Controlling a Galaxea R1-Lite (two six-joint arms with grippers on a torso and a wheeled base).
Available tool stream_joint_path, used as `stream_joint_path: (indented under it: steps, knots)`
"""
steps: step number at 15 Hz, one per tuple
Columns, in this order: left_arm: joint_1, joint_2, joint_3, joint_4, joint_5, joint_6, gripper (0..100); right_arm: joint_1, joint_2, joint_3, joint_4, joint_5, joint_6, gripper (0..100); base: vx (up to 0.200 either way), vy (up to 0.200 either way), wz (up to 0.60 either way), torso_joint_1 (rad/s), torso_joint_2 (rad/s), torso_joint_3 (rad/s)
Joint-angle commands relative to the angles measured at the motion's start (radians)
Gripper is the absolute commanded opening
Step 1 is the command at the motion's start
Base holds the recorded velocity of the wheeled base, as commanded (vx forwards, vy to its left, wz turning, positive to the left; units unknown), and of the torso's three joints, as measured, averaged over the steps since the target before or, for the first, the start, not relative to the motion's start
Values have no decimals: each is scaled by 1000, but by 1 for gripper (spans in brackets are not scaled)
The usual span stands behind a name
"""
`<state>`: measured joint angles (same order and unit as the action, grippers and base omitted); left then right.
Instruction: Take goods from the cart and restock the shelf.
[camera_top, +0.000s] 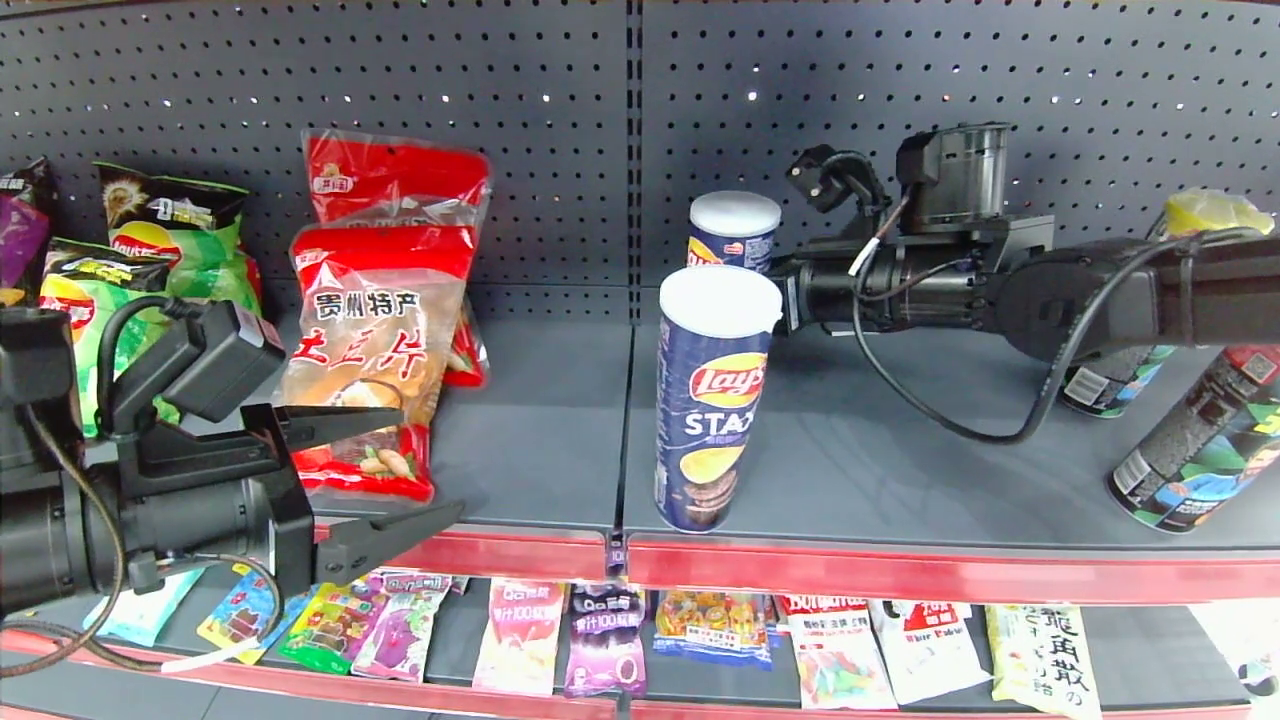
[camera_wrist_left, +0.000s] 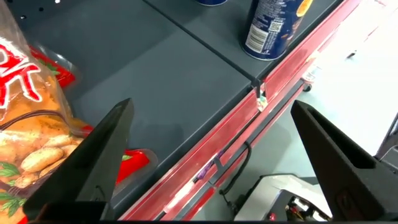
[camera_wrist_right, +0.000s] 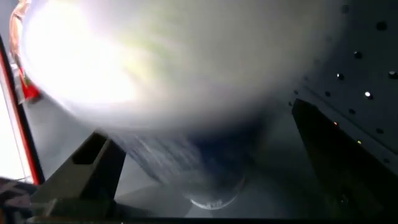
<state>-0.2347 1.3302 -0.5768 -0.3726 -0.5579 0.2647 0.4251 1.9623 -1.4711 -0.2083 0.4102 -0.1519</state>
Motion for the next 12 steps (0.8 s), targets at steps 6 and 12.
stream_joint_path:
  steps: [6,12]
  knots:
    - [0,7,0,0,47,-1,100,-51,-326,354,-2,-16,-1,100,0,0,0,0,0,0]
    - [0,-91,92,-2,73,4,100,-28,-685,732,-3,-202,-8,100,0,0,0,0,0,0]
